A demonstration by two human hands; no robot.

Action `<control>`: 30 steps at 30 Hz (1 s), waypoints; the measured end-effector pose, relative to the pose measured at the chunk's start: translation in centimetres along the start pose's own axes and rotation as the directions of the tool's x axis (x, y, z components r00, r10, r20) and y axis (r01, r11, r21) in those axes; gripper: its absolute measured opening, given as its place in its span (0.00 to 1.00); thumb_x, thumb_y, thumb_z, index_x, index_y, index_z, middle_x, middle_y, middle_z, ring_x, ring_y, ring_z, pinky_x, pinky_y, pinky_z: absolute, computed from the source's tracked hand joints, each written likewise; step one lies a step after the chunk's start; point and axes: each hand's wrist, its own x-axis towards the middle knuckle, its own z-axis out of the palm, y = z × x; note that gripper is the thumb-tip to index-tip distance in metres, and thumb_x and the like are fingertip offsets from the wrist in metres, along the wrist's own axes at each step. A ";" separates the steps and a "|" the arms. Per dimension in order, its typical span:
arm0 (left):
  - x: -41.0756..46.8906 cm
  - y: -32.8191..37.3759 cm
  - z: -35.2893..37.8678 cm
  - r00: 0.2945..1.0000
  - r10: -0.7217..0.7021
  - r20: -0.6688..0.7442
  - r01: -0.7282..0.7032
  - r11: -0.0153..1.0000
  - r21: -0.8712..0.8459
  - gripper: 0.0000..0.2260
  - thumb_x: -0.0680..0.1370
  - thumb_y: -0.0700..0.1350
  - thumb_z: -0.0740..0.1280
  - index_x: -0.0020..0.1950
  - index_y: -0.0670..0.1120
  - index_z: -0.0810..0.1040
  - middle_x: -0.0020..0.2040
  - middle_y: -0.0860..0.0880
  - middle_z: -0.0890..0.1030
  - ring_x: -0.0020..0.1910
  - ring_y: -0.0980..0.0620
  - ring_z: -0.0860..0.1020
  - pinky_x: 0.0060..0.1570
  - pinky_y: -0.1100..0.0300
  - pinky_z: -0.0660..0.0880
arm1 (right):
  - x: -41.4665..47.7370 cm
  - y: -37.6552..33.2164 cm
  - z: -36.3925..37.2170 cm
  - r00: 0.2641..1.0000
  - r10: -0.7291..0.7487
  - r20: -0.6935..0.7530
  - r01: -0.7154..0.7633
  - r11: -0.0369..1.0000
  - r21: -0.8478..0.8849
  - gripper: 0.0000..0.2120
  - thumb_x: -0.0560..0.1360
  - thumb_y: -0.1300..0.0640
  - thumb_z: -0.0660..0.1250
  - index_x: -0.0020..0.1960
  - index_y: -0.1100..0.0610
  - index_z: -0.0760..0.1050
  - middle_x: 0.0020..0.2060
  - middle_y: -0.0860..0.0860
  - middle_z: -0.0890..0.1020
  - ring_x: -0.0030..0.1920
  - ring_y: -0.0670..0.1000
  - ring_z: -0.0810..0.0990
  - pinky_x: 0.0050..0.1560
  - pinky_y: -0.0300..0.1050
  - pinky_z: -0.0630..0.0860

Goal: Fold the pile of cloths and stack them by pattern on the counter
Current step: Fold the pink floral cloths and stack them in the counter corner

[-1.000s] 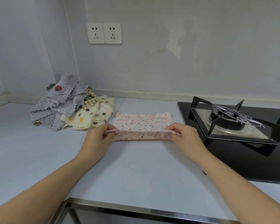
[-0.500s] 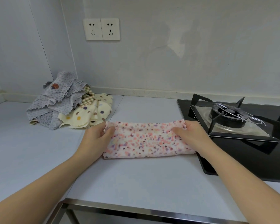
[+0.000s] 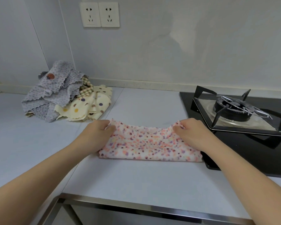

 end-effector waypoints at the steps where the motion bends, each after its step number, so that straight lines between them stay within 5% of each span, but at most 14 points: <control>1: -0.1 0.1 0.1 0.999 0.027 -0.027 -0.027 0.999 0.018 0.17 0.80 0.44 0.61 0.34 0.45 0.60 0.29 0.49 0.61 0.29 0.52 0.61 0.29 0.59 0.57 | 0.0 -0.1 0.0 1.000 0.008 -0.010 -0.008 1.000 -0.020 0.18 0.78 0.55 0.59 0.32 0.56 0.58 0.27 0.52 0.66 0.24 0.50 0.66 0.28 0.43 0.60; 6: 0.2 0.5 1.1 0.977 0.153 -0.145 -0.139 0.985 0.103 0.18 0.80 0.44 0.61 0.32 0.45 0.58 0.27 0.49 0.61 0.28 0.52 0.59 0.29 0.58 0.55 | -0.4 -0.1 -0.4 0.997 0.018 -0.077 -0.027 0.992 -0.127 0.17 0.77 0.54 0.57 0.32 0.56 0.60 0.28 0.51 0.71 0.29 0.53 0.73 0.30 0.44 0.64; 16: 1.4 0.1 2.8 0.942 0.300 -0.151 -0.198 0.859 0.472 0.17 0.78 0.41 0.61 0.31 0.45 0.59 0.26 0.47 0.65 0.26 0.48 0.62 0.26 0.57 0.55 | -0.1 0.1 0.5 0.990 -0.013 -0.140 -0.037 0.936 -0.349 0.15 0.79 0.55 0.56 0.34 0.55 0.63 0.32 0.51 0.72 0.33 0.52 0.70 0.30 0.44 0.63; 23: 1.4 0.0 3.4 0.926 0.329 -0.183 -0.170 0.800 0.576 0.10 0.81 0.42 0.57 0.40 0.42 0.64 0.26 0.48 0.64 0.24 0.49 0.61 0.25 0.58 0.53 | -0.3 -0.2 1.1 0.989 -0.046 -0.144 -0.024 0.894 -0.447 0.12 0.78 0.57 0.57 0.36 0.56 0.63 0.32 0.51 0.70 0.34 0.54 0.70 0.31 0.46 0.62; 27: 1.3 0.1 3.9 0.945 0.280 -0.170 -0.094 0.729 0.678 0.06 0.80 0.40 0.57 0.44 0.44 0.64 0.27 0.49 0.65 0.24 0.50 0.61 0.25 0.59 0.53 | -0.4 -0.5 1.5 0.986 -0.005 -0.166 -0.078 0.868 -0.490 0.06 0.79 0.59 0.55 0.44 0.58 0.66 0.34 0.51 0.71 0.36 0.57 0.70 0.32 0.46 0.61; 30: 1.1 0.4 3.6 0.918 0.355 -0.176 -0.121 0.675 0.728 0.08 0.72 0.34 0.65 0.47 0.43 0.69 0.34 0.47 0.72 0.26 0.46 0.70 0.26 0.61 0.56 | -0.7 -1.1 1.5 0.984 -0.042 -0.172 -0.062 0.828 -0.557 0.09 0.80 0.56 0.58 0.59 0.56 0.68 0.46 0.52 0.75 0.43 0.57 0.73 0.37 0.46 0.65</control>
